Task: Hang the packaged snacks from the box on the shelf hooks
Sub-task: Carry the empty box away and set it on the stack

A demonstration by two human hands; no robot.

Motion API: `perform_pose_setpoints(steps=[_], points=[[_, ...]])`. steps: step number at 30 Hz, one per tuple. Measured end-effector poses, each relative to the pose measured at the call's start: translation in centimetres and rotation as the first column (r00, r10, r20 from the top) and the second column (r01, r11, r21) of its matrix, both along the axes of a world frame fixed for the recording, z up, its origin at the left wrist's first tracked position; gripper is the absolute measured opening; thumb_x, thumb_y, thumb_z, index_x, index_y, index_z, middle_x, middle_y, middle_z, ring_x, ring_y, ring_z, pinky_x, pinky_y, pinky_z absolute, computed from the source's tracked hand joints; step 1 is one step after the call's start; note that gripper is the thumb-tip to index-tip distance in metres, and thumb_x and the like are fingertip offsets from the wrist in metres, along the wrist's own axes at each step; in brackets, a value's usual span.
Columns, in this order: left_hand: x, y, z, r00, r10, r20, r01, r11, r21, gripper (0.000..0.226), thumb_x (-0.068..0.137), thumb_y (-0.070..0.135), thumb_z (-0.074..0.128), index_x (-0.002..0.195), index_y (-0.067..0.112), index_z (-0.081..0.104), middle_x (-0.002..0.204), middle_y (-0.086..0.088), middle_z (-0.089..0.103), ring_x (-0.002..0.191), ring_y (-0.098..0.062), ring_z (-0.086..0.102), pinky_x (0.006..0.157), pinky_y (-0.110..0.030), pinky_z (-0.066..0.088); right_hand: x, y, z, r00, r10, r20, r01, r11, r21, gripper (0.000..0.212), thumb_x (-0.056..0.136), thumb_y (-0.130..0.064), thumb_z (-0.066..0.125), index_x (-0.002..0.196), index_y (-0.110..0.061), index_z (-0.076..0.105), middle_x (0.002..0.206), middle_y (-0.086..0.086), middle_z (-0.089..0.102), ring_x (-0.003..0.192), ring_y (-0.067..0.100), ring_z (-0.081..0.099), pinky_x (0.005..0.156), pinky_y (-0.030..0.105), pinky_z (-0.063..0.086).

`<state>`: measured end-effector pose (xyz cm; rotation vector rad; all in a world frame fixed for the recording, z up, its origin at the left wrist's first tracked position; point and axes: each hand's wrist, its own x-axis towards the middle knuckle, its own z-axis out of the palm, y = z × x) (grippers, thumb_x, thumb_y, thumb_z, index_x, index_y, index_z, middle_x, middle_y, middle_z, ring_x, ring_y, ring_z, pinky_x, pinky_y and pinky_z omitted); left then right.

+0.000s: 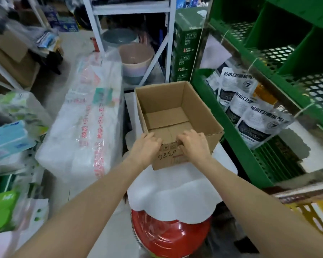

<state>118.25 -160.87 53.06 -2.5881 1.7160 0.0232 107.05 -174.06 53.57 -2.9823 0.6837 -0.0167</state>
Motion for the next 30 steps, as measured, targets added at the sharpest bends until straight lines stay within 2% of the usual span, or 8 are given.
perform_pose_setpoints(steps=[3,6,17,23,27,30], points=[[2.0,-1.6,-1.5,1.0,-0.013,-0.009,0.013,1.0,0.022,0.012,0.092,0.021,0.051,0.103,0.016,0.054,0.109,-0.001,0.063,0.103,-0.019,0.046,0.082,-0.028,0.027,2.2,-1.3,-1.5,1.0,-0.016,-0.023,0.017,0.999,0.034,0.014,0.084,-0.025,0.062,0.098,-0.025,0.064,0.102,-0.004,0.06,0.104,0.019,0.051,0.081,0.035,0.033],[2.9,-2.7,-2.7,0.998,-0.023,-0.053,0.027,0.997,0.073,0.014,0.092,0.019,0.048,0.105,0.014,0.053,0.108,-0.002,0.063,0.104,-0.02,0.045,0.084,-0.028,0.029,3.3,-2.0,-3.0,0.995,-0.056,-0.085,0.061,0.996,0.061,0.013,0.087,-0.022,0.057,0.098,-0.025,0.063,0.102,-0.003,0.059,0.104,0.019,0.049,0.079,0.034,0.03],[2.9,-1.9,-5.8,0.99,-0.076,-0.118,0.097,0.979,0.18,0.019,0.092,0.014,0.046,0.109,0.016,0.055,0.107,-0.002,0.062,0.105,-0.021,0.045,0.086,-0.028,0.029,3.1,-1.2,-6.1,0.973,-0.062,-0.224,0.106,0.975,0.194,0.019,0.094,-0.02,0.05,0.106,-0.025,0.064,0.107,0.001,0.06,0.109,0.021,0.048,0.082,0.036,0.031],[2.6,-1.7,-5.8,0.981,-0.012,-0.196,0.048,0.982,0.181,0.016,0.092,0.017,0.047,0.105,0.014,0.057,0.102,-0.005,0.062,0.102,-0.023,0.045,0.073,-0.026,0.023,3.0,-0.4,-6.8,0.97,-0.094,-0.225,0.138,0.973,0.187,0.025,0.092,-0.014,0.051,0.102,-0.029,0.069,0.102,0.0,0.063,0.105,0.02,0.049,0.076,0.033,0.022],[1.9,-1.8,-5.0,0.963,0.071,-0.261,-0.029,0.987,0.161,0.023,0.092,0.023,0.047,0.11,0.012,0.056,0.104,-0.01,0.062,0.102,-0.027,0.05,0.07,-0.028,0.029,2.7,0.1,-6.9,0.971,-0.107,-0.215,0.153,0.965,0.211,0.03,0.091,-0.011,0.049,0.11,-0.026,0.065,0.11,0.001,0.062,0.11,0.021,0.048,0.081,0.031,0.029],[1.9,-1.6,-4.9,0.949,0.092,-0.301,-0.051,0.989,0.141,0.023,0.093,0.023,0.048,0.111,0.012,0.056,0.106,-0.01,0.062,0.099,-0.027,0.052,0.071,-0.028,0.034,2.3,0.0,-6.1,0.977,-0.091,-0.195,0.137,0.962,0.235,0.028,0.091,-0.017,0.053,0.118,-0.023,0.061,0.114,0.003,0.06,0.113,0.022,0.047,0.085,0.032,0.033]])
